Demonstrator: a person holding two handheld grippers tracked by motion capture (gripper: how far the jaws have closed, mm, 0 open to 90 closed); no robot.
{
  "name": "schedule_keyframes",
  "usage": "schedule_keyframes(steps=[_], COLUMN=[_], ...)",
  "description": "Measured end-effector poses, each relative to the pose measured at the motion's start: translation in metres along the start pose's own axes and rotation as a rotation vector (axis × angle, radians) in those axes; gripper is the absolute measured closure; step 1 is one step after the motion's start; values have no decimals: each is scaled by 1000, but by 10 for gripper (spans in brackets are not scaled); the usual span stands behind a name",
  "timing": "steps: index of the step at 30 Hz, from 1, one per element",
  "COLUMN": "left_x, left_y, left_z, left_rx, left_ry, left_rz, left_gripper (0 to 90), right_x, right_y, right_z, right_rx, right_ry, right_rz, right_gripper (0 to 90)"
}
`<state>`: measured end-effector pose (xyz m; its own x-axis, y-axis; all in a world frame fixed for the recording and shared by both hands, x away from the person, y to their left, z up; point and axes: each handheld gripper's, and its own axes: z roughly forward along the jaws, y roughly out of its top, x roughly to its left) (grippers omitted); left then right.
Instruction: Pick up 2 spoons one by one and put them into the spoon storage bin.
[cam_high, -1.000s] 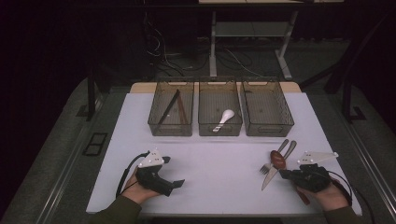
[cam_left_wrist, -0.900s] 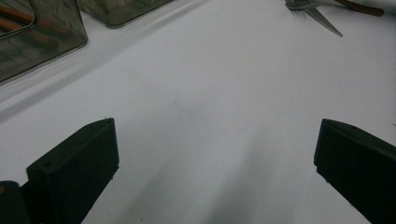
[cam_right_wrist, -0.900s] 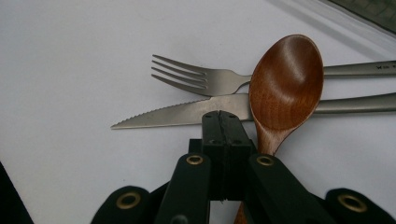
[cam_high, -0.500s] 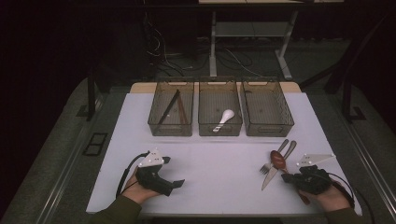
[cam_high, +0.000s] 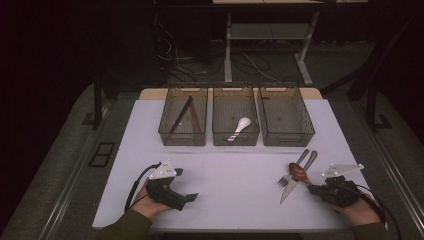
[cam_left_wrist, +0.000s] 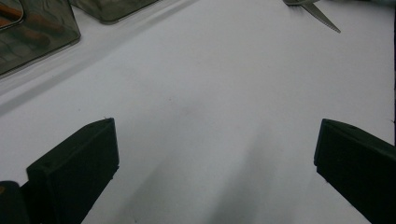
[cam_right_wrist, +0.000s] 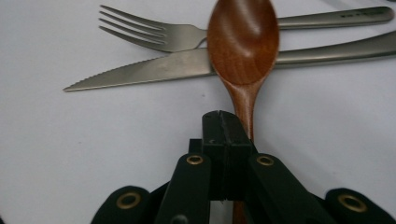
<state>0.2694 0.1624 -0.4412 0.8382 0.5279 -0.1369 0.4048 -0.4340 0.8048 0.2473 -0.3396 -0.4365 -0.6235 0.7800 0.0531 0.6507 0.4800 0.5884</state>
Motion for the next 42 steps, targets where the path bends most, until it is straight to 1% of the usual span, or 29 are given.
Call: schedule_keyframes(steps=[3,7,10,12,17,21,23,24,25,27,30,34,36,38,39,42], left_x=[0,0,-1,-1,0,0,0,0,-1,0,0,1,1,1,1,1], left_y=[0,0,0,0,0,0,0,0,0,0,0,0,0,0,0,0], left_z=[0,1,1,1,2,2,2,2,2,2,2,1,1,1,1,2], left_rx=[0,-2,-1,0,1,2,3,3,2,1,-3,-8,-9,-9,-15,-16], left_ry=[-2,-4,-5,-5,-6,-5,-5,-5,-5,-6,-6,-5,-6,-6,-6,-8], left_rz=[2,-2,-3,-3,-5,-4,-4,-3,-4,-3,-9,-12,-16,-13,-19,-18], left_gripper=[0,0,0,0,0,0,0,0,0,0,0,0,0,0,0,0], right_x=[-3,-8,-13,-16,-23,-28,-30,-30,-30,-30,-30,-32,-33,-34,-35,-39], right_y=[-1,-1,-2,-2,-2,-2,-2,-2,-2,-2,1,11,18,25,29,38], right_z=[-1,-1,-2,-2,-3,-3,-3,-4,-5,-7,-11,-15,-14,-11,-10,-5], right_rx=[7,5,0,-5,-17,-26,-29,-34,-41,-65,-101,-152,-169,-180,-178,-190], right_ry=[-10,-35,-52,-58,-69,-84,-83,-75,-65,-56,-31,23,34,45,52,70], right_rz=[10,7,17,27,31,48,49,53,58,50,53,60,58,51,54,67], right_gripper=[895,895,895,895,895,895,895,895,895,893,806,668,606,524,516,478])
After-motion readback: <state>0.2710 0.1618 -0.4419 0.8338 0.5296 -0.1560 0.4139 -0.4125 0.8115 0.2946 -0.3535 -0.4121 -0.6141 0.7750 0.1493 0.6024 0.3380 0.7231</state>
